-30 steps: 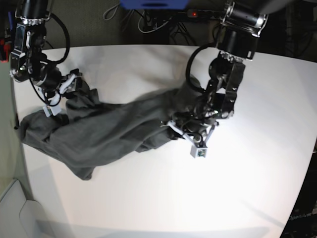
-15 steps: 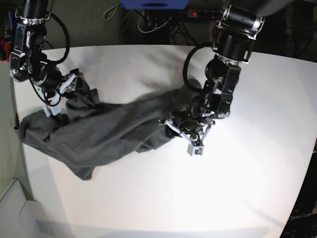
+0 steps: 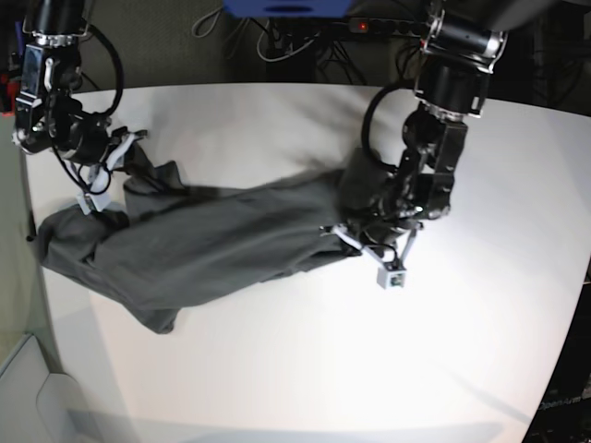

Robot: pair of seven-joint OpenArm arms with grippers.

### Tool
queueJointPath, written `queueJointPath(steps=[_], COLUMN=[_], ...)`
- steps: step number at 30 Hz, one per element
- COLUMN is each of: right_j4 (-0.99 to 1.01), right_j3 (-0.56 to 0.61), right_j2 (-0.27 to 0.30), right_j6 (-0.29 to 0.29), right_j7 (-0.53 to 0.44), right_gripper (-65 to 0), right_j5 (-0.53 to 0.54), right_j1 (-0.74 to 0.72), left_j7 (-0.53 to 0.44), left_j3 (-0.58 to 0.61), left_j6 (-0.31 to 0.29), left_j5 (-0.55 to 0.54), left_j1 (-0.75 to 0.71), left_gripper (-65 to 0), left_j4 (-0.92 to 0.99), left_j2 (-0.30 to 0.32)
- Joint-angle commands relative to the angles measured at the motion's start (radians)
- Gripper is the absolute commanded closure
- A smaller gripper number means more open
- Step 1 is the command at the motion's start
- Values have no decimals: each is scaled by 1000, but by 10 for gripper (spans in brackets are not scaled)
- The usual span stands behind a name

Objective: Layout the t-shirt on the table in an organized manner, then fold the t-shirt properly
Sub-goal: 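Pull the t-shirt taut between both grippers, stretching it apart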

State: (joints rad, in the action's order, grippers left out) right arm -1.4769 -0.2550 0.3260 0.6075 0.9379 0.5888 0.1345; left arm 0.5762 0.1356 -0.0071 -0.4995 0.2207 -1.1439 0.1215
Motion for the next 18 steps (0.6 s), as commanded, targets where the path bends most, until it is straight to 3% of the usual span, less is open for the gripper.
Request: queueJointPath(steps=[1, 8, 13, 14, 16, 18], right_j4=[-43, -291, -465, -496, -538, -543], right_j3=[-7, -20, -154, -177, -226, -263], right_j2=[18, 57, 54, 54, 54, 54], right_j6=[7, 7, 13, 21, 90, 91], right_j7=[-16, -9, 111, 128, 160, 206], right_gripper=[0, 0, 0, 0, 0, 0], right_j5=[15, 15, 21, 21, 21, 36], right_j1=[-3, 9, -9, -12, -26, -49], left_j7=[-17, -8, 31, 55, 98, 130], left_j3=[-31, -175, -230, -251, -310, -342], left_j6=[9, 9, 11, 11, 6, 5], left_j5=[-3, -14, -14, -14, -14, -14], left_j1=[19, 36, 39, 39, 49, 62], left_gripper=[-5, -5, -5, -5, -5, -5], left_j4=[-29, -114, -187, -203, -222, -227], left_j2=[16, 65, 103, 103, 100, 97])
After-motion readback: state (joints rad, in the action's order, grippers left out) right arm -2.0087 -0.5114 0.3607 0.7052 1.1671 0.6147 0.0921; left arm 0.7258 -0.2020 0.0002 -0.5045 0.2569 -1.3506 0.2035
